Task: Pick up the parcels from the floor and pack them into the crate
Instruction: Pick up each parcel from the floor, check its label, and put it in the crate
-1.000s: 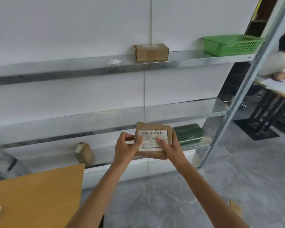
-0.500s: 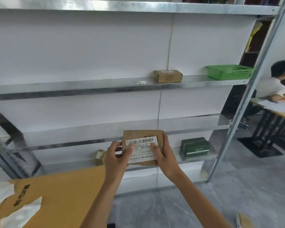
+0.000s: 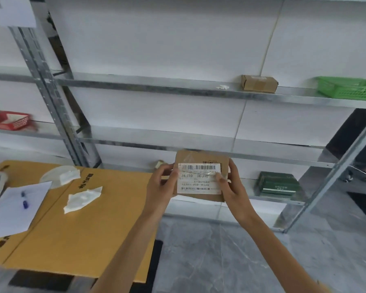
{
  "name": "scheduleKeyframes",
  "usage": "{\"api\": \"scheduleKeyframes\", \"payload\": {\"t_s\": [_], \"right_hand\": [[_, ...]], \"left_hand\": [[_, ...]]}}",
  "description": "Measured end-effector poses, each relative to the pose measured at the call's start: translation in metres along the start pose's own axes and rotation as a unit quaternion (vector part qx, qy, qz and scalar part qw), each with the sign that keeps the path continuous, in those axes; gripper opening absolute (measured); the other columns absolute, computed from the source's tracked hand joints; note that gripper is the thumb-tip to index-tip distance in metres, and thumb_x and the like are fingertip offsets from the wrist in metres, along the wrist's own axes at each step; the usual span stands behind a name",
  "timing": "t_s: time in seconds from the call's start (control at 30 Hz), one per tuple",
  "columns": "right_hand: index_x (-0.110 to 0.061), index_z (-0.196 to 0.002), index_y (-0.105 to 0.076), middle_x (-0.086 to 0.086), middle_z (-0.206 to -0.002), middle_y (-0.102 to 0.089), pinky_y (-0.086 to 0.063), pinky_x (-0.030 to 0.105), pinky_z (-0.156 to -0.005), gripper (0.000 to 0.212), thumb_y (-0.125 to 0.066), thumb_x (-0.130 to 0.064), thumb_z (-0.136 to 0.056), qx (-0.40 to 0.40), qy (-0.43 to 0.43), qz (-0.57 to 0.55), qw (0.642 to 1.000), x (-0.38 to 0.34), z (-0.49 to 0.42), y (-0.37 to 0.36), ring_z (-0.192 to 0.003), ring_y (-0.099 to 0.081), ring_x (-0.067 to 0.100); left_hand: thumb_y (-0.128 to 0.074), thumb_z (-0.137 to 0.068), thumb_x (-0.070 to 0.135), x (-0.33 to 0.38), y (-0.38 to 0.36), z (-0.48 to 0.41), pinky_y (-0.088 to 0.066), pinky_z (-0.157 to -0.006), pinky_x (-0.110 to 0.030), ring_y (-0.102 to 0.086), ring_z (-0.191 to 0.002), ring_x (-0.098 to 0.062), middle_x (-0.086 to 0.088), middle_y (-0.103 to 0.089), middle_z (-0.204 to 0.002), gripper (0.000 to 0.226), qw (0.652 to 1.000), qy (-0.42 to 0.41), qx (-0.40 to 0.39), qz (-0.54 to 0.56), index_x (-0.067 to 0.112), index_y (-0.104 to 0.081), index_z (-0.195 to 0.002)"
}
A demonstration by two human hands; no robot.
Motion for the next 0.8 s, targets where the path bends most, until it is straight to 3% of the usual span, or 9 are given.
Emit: {"api": "scheduleKeyframes", "payload": {"t_s": [0.17, 0.4, 0.57, 0.7, 0.8], "right_hand": [[-0.046, -0.134, -0.035, -0.001, -0.113, -0.062, -0.059, 0.042, -0.079, 0.045, -0.051, -0.031, -0.094, -0.019, -0.006, 0.012, 1.000, -0.014, 0.036, -0.027, -0.097, -0.067, 0.016], [-0.042, -0.139, -0.031, 0.005, -0.114, -0.060, -0.057, 0.022, -0.069, 0.044, -0.041, -0.032, -0.098, -0.041, -0.016, -0.014, 0.999, -0.033, 0.088, -0.092, -0.097, -0.065, 0.005], [-0.038, -0.134, -0.034, 0.002, -0.112, -0.062, -0.055, 0.020, -0.067, 0.041, -0.045, -0.032, -0.095, -0.057, -0.002, -0.045, 0.997, -0.056, 0.137, -0.164, -0.093, -0.066, 0.002], [-0.031, -0.125, -0.037, 0.006, -0.113, -0.063, -0.055, 0.020, -0.064, 0.033, -0.048, -0.030, -0.095, -0.034, -0.010, -0.070, 0.997, -0.069, 0.173, -0.223, -0.089, -0.068, 0.008], [-0.037, -0.116, -0.043, 0.003, -0.114, -0.063, -0.058, 0.027, -0.072, 0.024, -0.049, -0.035, -0.093, 0.002, -0.015, -0.064, 0.998, -0.075, 0.197, -0.255, -0.095, -0.067, 0.013]], "left_hand": [[-0.059, -0.090, 0.029, 0.004, 0.046, 0.041, -0.059, -0.077, -0.037, -0.069, -0.089, -0.013, 0.002, -0.070, -0.101, 0.018, 1.000, 0.008, 0.021, 0.020, 0.022, -0.066, -0.105], [-0.061, -0.089, 0.026, 0.012, 0.127, 0.094, -0.056, -0.070, -0.021, -0.066, -0.080, 0.003, 0.013, -0.070, -0.093, 0.009, 0.999, -0.015, 0.037, -0.002, 0.028, -0.066, -0.095], [-0.062, -0.088, 0.025, 0.013, 0.213, 0.139, -0.057, -0.074, -0.022, -0.065, -0.093, -0.002, 0.013, -0.069, -0.098, 0.016, 0.999, -0.014, 0.050, -0.013, 0.023, -0.066, -0.104], [-0.061, -0.088, 0.023, 0.011, 0.275, 0.171, -0.054, -0.063, -0.016, -0.065, -0.091, -0.002, 0.010, -0.067, -0.101, 0.018, 0.999, -0.004, 0.051, -0.019, 0.017, -0.064, -0.105], [-0.060, -0.089, 0.020, 0.009, 0.307, 0.190, -0.053, -0.060, -0.014, -0.064, -0.088, 0.000, 0.011, -0.067, -0.099, 0.018, 0.999, 0.009, 0.046, -0.022, 0.013, -0.063, -0.105]]}}
Point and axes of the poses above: each hand's wrist, its own z-axis away from the middle knuckle, its own y-axis out of the back of the hand, x = y × z, the point moved 2 cm from there along -z, towards the middle knuckle
